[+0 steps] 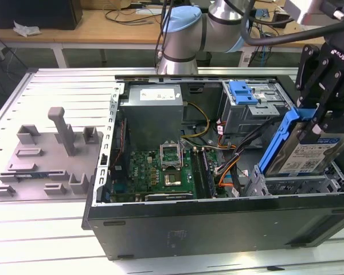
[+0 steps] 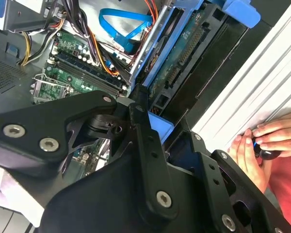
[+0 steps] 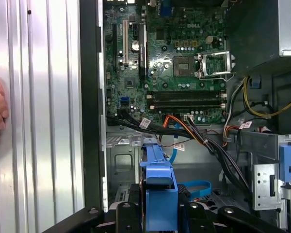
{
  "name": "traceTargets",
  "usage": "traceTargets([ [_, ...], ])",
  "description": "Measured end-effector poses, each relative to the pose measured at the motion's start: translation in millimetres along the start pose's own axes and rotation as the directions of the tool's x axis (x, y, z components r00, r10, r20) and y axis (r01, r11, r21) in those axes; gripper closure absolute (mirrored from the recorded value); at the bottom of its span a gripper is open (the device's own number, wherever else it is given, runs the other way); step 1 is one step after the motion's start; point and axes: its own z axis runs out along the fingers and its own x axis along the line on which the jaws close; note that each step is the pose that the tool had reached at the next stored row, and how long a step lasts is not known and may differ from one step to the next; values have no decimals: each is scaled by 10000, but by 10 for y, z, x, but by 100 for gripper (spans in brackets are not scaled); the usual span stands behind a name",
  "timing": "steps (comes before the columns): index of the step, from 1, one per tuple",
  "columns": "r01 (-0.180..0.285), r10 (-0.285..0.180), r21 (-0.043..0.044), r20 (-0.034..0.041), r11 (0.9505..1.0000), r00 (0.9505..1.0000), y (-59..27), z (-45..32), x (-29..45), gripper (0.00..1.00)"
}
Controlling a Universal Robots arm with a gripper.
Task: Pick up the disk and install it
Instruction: 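Insert the disk into the insertion slot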
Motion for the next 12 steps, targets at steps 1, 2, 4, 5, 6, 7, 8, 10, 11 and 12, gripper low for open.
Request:
traceTargets([
  [1, 0, 0, 0, 0, 10000, 10000, -1, 11, 0, 64],
  [2, 0, 0, 0, 0, 10000, 10000, -1, 20, 1, 64],
  [4, 0, 0, 0, 0, 10000, 10000, -1, 41, 1, 64],
  [5, 1, -1, 0, 1, 10000, 10000, -1, 51, 1, 64],
  [6, 0, 0, 0, 0, 10000, 10000, -1, 60, 2, 64],
  [7, 0, 0, 0, 0, 10000, 10000, -2, 69, 2, 64],
  [8, 0, 0, 0, 0, 10000, 10000, -2, 78, 2, 64],
  [10, 0, 0, 0, 1, 10000, 10000, -2, 106, 3, 64],
  [11, 0, 0, 0, 0, 10000, 10000, -2, 114, 3, 64],
  [12, 0, 0, 0, 0, 10000, 10000, -2, 123, 3, 64],
])
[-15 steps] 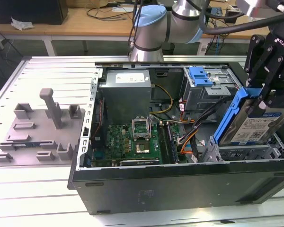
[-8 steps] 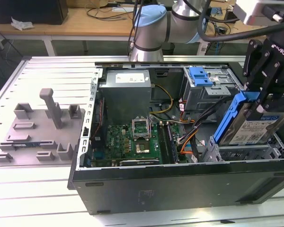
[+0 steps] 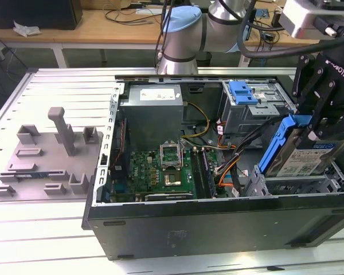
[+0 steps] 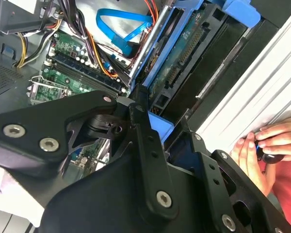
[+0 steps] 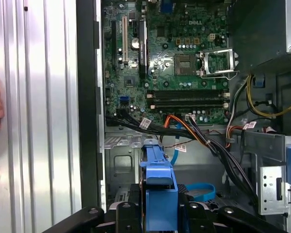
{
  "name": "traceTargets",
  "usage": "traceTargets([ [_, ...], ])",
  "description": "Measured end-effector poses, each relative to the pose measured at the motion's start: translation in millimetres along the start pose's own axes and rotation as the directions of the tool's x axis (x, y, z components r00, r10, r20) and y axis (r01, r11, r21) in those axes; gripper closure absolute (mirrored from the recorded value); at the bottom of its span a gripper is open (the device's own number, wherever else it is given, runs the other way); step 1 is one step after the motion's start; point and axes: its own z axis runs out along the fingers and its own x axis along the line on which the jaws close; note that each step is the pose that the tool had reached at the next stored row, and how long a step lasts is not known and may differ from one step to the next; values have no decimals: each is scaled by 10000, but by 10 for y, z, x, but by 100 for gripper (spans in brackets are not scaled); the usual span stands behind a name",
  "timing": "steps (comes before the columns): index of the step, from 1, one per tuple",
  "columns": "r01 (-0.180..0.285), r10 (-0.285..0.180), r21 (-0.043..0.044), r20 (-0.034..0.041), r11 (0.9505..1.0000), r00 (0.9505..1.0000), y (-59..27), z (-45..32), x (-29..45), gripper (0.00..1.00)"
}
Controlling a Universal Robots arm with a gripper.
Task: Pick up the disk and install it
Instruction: 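Insert the disk into the insertion slot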
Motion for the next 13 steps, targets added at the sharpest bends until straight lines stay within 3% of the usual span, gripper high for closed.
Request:
traceTargets([
  [13, 0, 0, 0, -1, 10000, 10000, -2, 120, 3, 64],
])
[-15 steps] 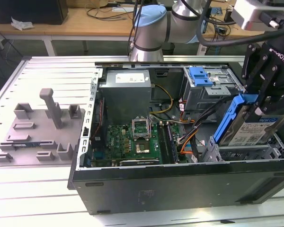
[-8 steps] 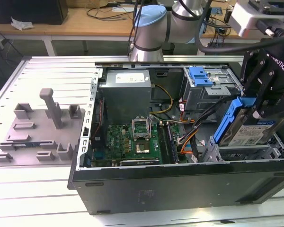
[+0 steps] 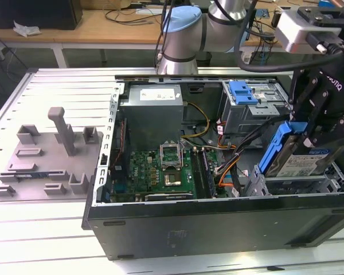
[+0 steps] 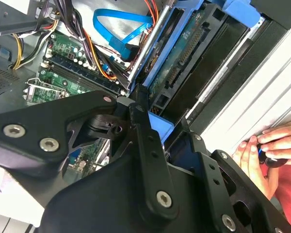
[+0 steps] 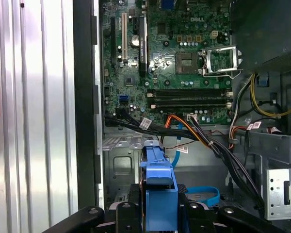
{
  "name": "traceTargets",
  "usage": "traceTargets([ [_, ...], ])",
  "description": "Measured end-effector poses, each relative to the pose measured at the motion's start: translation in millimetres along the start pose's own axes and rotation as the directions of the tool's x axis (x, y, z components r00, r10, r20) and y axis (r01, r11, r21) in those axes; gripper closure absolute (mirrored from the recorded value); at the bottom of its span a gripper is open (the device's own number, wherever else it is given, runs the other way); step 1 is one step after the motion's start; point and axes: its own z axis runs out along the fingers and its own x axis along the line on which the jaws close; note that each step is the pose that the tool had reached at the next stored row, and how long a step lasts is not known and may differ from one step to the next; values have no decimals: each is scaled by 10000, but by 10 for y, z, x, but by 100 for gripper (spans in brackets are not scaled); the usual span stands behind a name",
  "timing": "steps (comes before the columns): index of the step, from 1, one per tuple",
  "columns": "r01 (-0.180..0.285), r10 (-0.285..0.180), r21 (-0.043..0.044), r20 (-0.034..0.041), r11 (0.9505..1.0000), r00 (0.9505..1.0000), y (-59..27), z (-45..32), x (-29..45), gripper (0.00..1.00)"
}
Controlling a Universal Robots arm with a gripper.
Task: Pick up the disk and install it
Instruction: 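Insert the disk into the insertion slot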
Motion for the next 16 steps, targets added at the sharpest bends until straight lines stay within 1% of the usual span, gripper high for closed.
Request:
traceTargets([
  [5, 0, 0, 0, 1, 10000, 10000, -1, 28, 1, 64],
  [8, 0, 0, 3, 4, 10000, 10000, -1, 30, 0, 64],
  [9, 0, 0, 2, 1, 10000, 10000, -1, 30, 1, 62],
  [10, 0, 0, 0, 1, 10000, 10000, 0, 30, 1, 56],
  [11, 0, 0, 0, 1, 10000, 10000, -1, 31, 1, 56],
  [12, 0, 0, 0, 1, 10000, 10000, -1, 31, 1, 50],
  [16, 0, 0, 0, 0, 10000, 10000, 0, 31, 1, 50],
])
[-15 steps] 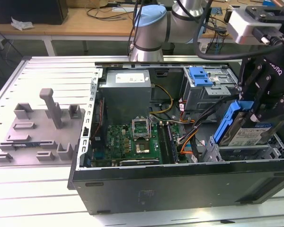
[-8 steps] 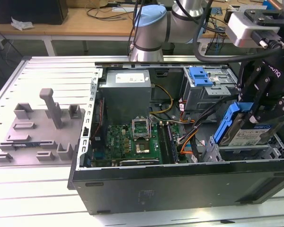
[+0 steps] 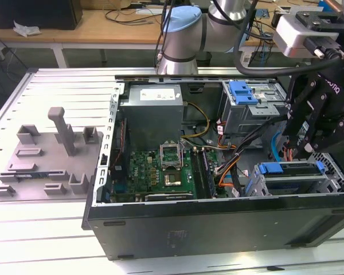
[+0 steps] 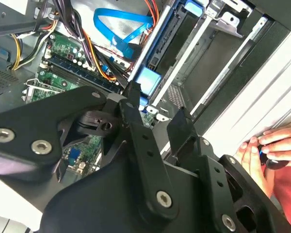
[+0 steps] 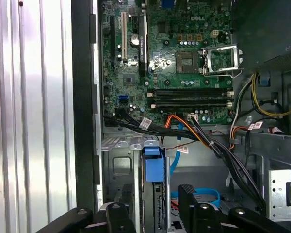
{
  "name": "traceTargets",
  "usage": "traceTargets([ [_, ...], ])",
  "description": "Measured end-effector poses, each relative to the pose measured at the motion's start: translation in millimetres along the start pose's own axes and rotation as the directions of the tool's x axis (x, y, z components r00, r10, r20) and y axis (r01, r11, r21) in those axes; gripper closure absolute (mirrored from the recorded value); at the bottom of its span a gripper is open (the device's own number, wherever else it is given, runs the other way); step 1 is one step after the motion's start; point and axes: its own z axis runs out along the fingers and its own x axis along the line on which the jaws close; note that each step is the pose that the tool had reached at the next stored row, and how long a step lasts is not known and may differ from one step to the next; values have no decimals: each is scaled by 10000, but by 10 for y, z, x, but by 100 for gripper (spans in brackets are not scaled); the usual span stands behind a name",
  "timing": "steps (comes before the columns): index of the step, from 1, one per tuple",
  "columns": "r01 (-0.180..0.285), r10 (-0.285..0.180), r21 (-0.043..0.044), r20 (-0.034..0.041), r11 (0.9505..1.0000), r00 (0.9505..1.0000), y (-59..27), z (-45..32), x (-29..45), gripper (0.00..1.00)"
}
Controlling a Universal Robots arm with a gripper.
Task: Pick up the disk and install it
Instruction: 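Insert the disk into the insertion slot, then insert the first disk wire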
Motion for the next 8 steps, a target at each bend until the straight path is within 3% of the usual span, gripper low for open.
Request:
traceTargets([
  [8, 0, 0, 0, 1, 10000, 10000, 0, 6, 0, 50],
])
